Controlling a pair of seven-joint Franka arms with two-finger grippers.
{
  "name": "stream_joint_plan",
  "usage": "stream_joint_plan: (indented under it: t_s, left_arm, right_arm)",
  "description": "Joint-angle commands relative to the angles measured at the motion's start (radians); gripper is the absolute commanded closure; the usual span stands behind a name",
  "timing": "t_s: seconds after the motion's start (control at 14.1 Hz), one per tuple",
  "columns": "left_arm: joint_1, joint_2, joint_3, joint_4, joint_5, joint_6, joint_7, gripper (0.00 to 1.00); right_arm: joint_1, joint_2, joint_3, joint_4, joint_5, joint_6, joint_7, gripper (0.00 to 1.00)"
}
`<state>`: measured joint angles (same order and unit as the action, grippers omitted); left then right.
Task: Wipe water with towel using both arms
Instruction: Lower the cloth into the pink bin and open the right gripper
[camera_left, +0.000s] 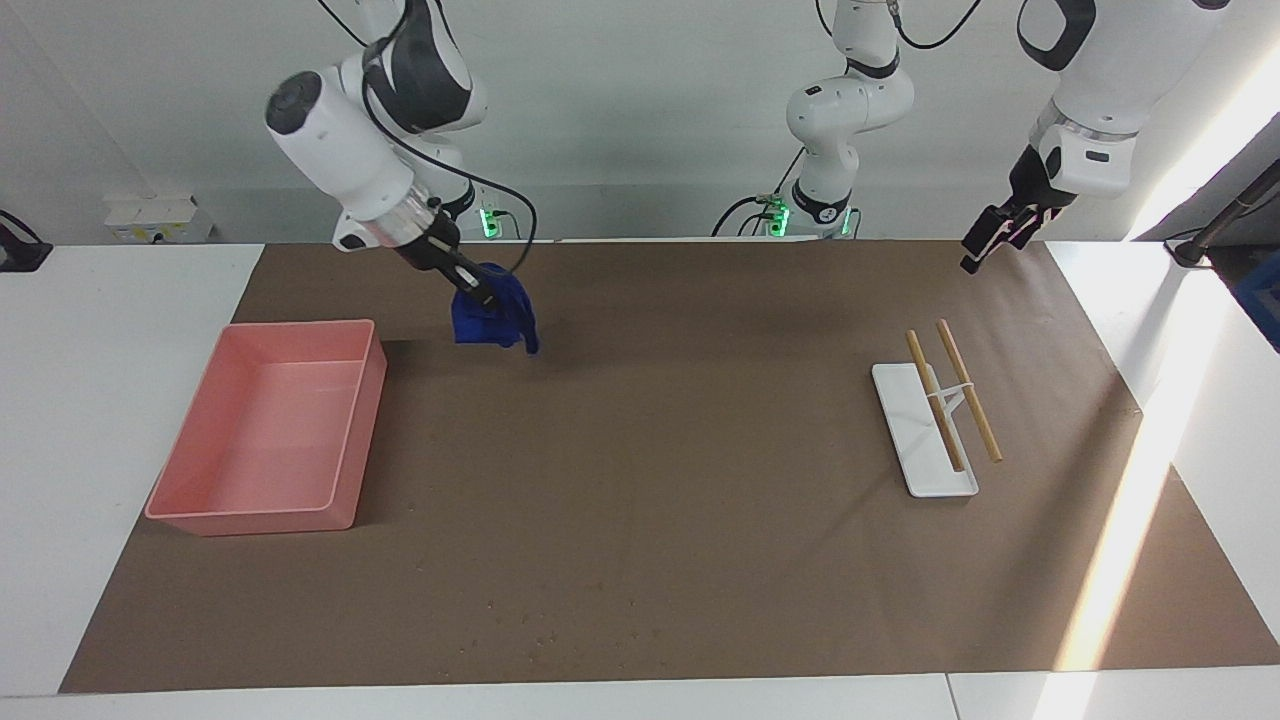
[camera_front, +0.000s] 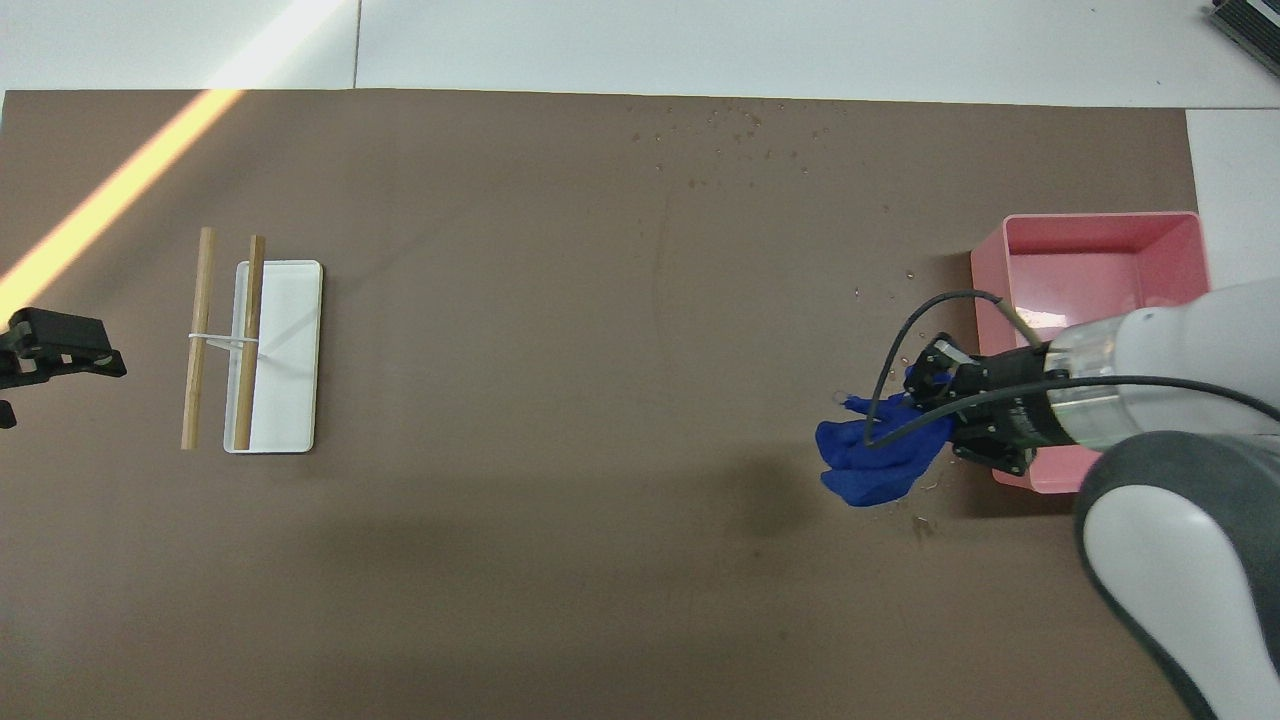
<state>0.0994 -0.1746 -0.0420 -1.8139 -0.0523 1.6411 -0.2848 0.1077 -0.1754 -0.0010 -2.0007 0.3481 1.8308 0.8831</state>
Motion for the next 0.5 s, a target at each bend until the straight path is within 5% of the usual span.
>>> stream_joint_plan:
  t_s: [0.0,0.42]
  left_arm:
    - [-0.162,-0.003,0.151,-0.001,0.067,-0.014,0.076,0.00]
    - [-0.155,0.125,0.110,0.145,0.080,-0.061,0.087,0.00]
  right_arm:
    - [-0.071,0.025,0.009,0.132,-0.090,-0.102,-0.099,1.00]
    - [-0.192,0.033,0.007,0.129,-0.354,-0.062,-0.540,1.00]
